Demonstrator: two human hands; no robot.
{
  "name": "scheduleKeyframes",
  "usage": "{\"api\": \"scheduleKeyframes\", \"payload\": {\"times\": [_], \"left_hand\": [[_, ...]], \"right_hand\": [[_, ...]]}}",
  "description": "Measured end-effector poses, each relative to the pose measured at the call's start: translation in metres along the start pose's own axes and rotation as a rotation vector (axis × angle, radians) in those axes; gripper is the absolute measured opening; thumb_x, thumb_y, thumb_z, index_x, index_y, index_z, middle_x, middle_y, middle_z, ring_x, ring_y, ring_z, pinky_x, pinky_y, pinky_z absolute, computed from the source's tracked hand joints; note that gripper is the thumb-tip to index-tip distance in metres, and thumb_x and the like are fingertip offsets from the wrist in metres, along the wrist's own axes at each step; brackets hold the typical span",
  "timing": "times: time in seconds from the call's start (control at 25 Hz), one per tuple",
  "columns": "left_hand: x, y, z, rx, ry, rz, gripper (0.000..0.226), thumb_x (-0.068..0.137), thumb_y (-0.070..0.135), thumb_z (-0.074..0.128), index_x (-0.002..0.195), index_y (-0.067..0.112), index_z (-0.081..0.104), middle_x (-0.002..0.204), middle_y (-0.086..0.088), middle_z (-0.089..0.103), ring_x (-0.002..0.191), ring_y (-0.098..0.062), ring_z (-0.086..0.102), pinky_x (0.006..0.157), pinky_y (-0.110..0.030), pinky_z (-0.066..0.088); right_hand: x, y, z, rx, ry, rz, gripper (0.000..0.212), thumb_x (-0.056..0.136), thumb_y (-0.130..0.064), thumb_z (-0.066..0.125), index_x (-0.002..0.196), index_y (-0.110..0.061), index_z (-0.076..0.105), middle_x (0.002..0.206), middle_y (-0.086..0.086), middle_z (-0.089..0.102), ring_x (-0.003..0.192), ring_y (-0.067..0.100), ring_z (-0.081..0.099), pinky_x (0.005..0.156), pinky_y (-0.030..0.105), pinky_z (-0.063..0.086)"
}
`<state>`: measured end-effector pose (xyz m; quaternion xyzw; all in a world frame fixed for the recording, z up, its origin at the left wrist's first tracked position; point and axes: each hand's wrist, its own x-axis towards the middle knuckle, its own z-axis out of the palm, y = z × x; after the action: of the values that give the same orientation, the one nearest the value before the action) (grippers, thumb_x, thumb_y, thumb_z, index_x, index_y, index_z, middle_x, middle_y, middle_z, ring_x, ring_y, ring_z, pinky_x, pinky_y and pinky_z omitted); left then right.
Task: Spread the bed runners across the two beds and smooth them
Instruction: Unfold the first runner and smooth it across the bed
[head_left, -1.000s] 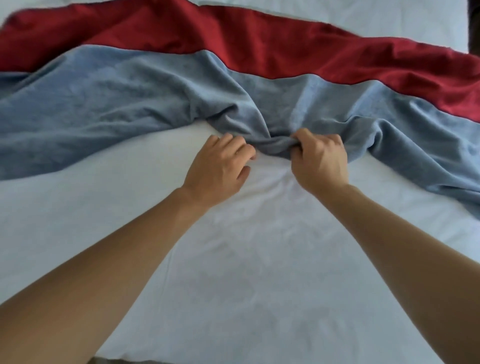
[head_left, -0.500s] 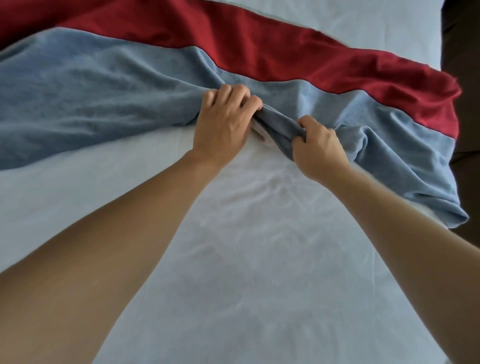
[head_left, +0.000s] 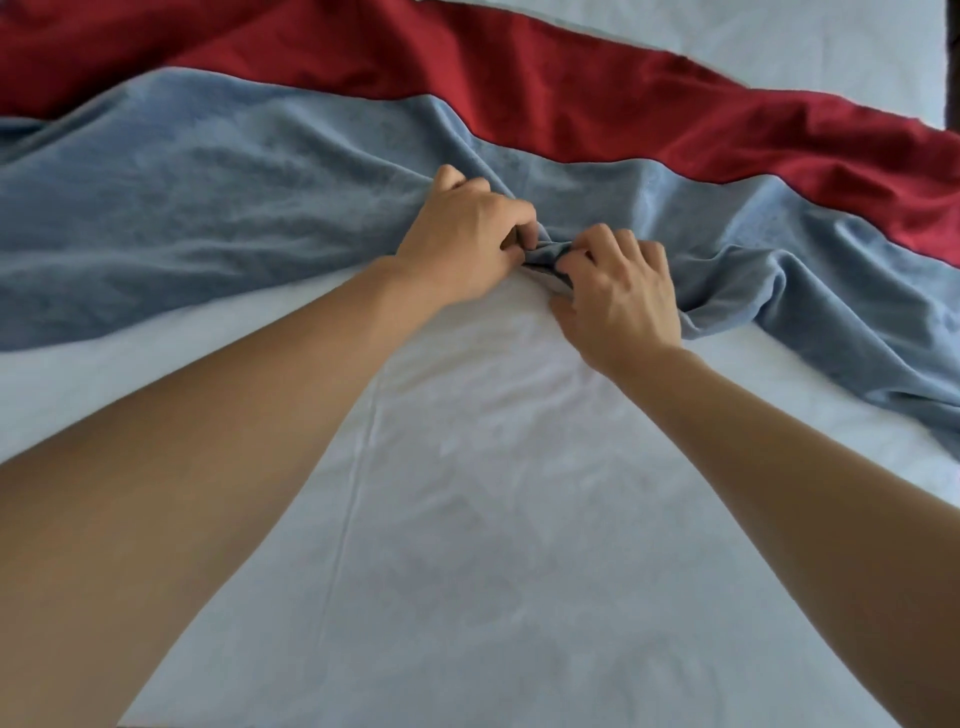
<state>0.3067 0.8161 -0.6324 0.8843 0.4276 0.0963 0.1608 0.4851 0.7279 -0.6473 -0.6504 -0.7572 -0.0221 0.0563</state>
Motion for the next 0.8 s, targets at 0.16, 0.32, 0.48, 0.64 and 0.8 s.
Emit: {"api": "scheduleKeyframes", "payload": {"times": [0.16,0.32,0.48,0.64,0.8], "left_hand": [[-0.004,0.008,-0.01,0.051,0.127,0.12,0.008,0.084,0.019,0.058,0.089,0.021,0.065,0.085,0.004,0.062,0.088,-0.024,0.057,0.084,-0.036,0.031],[-0.033,0.041,0.012,0.317,0.299,0.294,0.009,0.085,0.023,0.056,0.09,0.017,0.061,0.088,-0.004,0.059,0.084,-0.028,0.055,0.076,-0.041,0.035],[-0.036,0.035,0.027,0.376,0.255,0.077,0.015,0.085,0.023,0.054,0.094,0.021,0.067,0.091,0.004,0.064,0.089,-0.025,0.057,0.08,-0.038,0.036],[-0.027,0.029,0.029,0.354,0.19,0.073,0.022,0.085,0.017,0.054,0.103,0.02,0.064,0.1,0.004,0.068,0.098,-0.025,0.059,0.087,-0.037,0.031],[-0.019,0.033,0.031,0.344,0.21,0.12,0.017,0.083,0.014,0.055,0.097,0.019,0.063,0.115,-0.002,0.067,0.105,-0.028,0.061,0.086,-0.04,0.034]], "right_hand": [[-0.002,0.003,-0.006,0.176,0.158,0.044,0.01,0.082,-0.014,0.062,0.082,-0.011,0.071,0.086,0.004,0.065,0.076,0.029,0.059,0.077,0.04,0.042],[-0.016,0.013,-0.033,0.377,0.231,0.054,0.012,0.084,-0.01,0.064,0.072,-0.008,0.064,0.058,0.001,0.057,0.052,0.024,0.051,0.064,0.035,0.044],[-0.032,0.018,-0.034,0.306,0.118,0.025,0.002,0.082,-0.012,0.067,0.08,-0.012,0.067,0.069,0.001,0.064,0.065,0.026,0.057,0.075,0.038,0.045],[-0.031,0.015,-0.007,0.188,-0.07,0.066,0.019,0.079,-0.026,0.075,0.088,-0.012,0.068,0.09,0.006,0.065,0.084,0.034,0.06,0.081,0.045,0.045],[-0.025,0.019,-0.01,0.241,0.115,0.081,0.007,0.081,-0.01,0.061,0.074,-0.011,0.061,0.071,0.004,0.061,0.062,0.031,0.056,0.074,0.041,0.045]]}}
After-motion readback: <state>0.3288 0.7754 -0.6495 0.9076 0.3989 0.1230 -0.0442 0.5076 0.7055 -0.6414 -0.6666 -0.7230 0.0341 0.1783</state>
